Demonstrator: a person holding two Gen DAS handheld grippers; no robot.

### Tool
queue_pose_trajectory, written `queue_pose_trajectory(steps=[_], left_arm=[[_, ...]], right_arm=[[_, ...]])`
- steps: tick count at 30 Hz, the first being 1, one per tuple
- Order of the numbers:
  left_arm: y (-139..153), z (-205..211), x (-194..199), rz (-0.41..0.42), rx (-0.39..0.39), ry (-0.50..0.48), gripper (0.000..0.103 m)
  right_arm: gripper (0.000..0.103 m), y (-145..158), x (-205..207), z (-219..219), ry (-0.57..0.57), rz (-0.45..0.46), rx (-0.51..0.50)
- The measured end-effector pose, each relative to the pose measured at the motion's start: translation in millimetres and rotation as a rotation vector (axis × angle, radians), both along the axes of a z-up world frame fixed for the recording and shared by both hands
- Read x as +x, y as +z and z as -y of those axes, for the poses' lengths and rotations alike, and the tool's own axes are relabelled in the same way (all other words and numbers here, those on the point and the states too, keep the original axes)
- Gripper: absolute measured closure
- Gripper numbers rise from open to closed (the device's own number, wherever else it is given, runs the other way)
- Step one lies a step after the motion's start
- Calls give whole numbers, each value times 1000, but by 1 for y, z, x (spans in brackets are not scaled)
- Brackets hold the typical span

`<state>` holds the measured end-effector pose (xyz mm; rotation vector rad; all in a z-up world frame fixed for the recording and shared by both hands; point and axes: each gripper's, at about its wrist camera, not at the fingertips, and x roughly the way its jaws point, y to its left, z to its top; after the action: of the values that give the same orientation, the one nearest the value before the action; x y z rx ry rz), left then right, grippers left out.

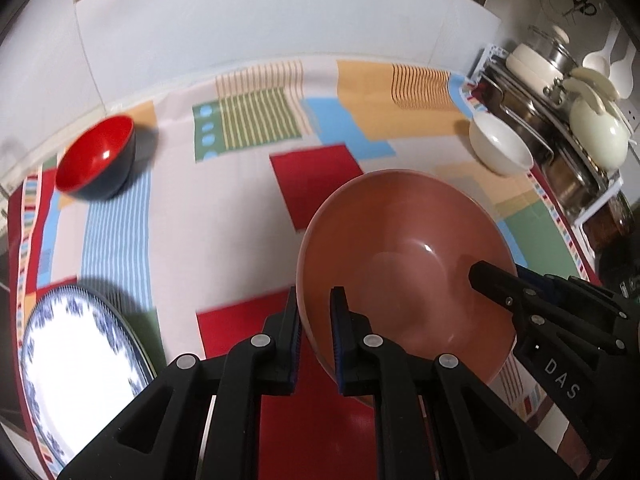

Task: Organize plates and bowls
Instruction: 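Carry the pink bowl toward the plate stack and lower it onto the cloth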

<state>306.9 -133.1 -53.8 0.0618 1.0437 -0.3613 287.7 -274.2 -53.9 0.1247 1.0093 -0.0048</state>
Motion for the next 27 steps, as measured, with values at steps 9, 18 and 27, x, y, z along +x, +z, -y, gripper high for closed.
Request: queue_pose_trajectory(steps=[9,18,27], left_arm=[[-25,1,-26,-70,24,-30,88],[-36,0,-33,-108,32,-31,88],[-39,2,-33,-116,34,-32,88]], right_arm=[[90,-19,-29,-4,11,-64,-3],[90,-36,-40,-2,9,-119,11],[90,-45,-40,-1,8,-138,13]])
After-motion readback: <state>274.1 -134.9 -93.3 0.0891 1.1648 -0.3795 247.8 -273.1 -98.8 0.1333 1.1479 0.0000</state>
